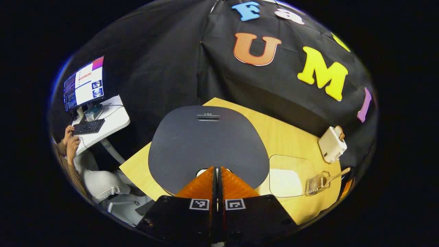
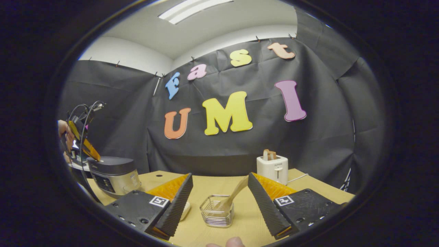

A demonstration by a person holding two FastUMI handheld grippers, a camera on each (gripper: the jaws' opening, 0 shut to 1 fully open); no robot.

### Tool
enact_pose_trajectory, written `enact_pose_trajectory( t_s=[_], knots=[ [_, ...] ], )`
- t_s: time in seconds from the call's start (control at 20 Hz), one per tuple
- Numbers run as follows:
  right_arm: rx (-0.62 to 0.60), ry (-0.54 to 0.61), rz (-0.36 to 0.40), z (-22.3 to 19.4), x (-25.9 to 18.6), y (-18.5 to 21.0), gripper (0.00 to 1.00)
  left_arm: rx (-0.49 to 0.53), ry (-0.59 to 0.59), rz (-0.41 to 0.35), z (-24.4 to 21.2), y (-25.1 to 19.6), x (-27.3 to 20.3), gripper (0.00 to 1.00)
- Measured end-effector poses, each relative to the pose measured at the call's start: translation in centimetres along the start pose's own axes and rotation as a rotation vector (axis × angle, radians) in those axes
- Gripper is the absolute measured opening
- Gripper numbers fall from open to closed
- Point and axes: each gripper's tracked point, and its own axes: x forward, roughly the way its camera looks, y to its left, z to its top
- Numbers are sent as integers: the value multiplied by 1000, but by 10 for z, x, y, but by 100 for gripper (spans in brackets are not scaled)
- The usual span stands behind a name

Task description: Close the left gripper, press the button to open the rice cooker; take a wooden spoon from the chopstick holder with the right hand, scoop a spoonful of rice and pour it into the rice cooker, then put the wooden spoon back into the chopstick holder.

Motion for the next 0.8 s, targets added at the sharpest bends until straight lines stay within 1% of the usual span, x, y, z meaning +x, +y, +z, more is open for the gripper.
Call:
enact_pose_trajectory(
  t_s=[0.05,0.1,0.15,0.2,0.25,0.3,0.35,0.4,0.45,0.5,0.55,0.6,0.65,0.7,0.75,0.8],
  knots=[
    [6,-2,-4,0,-2,-1,92,-24,-17,-9,4,-2,-2,3],
    [4,-3,-6,1,-3,-2,96,-36,-30,-14,8,-2,-3,3],
    [-3,-5,-10,2,-5,-3,96,-33,-53,-9,15,-2,-7,3],
    [-15,-8,-18,5,-8,-5,92,-21,-98,-4,23,-2,-12,3],
    [-24,-13,-26,7,-10,-6,96,5,-151,4,35,-4,-16,3],
    [-28,-17,-28,10,-12,-6,92,47,-212,21,49,-3,-19,3],
    [-32,-21,-29,12,-15,-5,92,84,-279,38,64,-4,-25,3],
    [-41,-26,-32,15,-16,-5,95,116,-345,47,81,-7,-30,5],
    [-56,-34,-41,18,-18,-7,95,139,-393,41,95,-14,-34,9],
    [-77,-47,-53,23,-20,-10,91,149,-426,37,106,-23,-39,20],
    [-94,-60,-62,26,-22,-11,95,158,-454,22,116,-31,-41,31],
    [-105,-65,-64,29,-24,-11,91,166,-480,2,125,-38,-42,52],
    [-110,-67,-64,29,-25,-11,99,166,-512,-5,135,-41,-45,60],
    [-114,-66,-63,30,-26,-12,95,172,-553,-7,144,-41,-49,89],
    [-118,-62,-69,29,-27,-16,95,179,-590,0,150,-41,-54,85],
    [-120,-56,-73,29,-28,-19,96,184,-635,16,156,-38,-64,93]
  ],
)
